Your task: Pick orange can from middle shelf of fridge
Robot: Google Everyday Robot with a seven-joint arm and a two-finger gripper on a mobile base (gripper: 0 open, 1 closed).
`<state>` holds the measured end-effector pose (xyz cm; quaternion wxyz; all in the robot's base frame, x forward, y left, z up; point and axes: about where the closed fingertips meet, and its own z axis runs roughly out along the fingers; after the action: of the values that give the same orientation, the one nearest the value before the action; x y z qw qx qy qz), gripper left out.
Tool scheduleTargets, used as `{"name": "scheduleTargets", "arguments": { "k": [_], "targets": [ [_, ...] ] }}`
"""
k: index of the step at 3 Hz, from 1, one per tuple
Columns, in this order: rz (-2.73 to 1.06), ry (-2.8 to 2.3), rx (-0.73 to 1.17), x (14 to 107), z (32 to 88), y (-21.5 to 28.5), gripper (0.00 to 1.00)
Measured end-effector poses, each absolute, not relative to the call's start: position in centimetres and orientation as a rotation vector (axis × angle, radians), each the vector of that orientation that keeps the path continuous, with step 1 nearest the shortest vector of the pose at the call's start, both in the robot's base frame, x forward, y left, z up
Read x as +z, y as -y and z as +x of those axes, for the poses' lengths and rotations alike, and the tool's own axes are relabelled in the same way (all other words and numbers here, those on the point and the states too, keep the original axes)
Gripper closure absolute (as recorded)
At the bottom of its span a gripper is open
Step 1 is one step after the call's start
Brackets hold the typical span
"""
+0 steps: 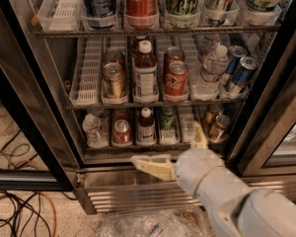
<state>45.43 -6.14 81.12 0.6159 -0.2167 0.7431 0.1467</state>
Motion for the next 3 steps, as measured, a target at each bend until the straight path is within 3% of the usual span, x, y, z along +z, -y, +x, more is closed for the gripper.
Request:
{"name": "scheduleTargets", "arguments": {
  "k": [3],
  "targets": [
    [-0.428,-1.654,0.447,82.19,45.51,3.58,0.0]
  ]
}}
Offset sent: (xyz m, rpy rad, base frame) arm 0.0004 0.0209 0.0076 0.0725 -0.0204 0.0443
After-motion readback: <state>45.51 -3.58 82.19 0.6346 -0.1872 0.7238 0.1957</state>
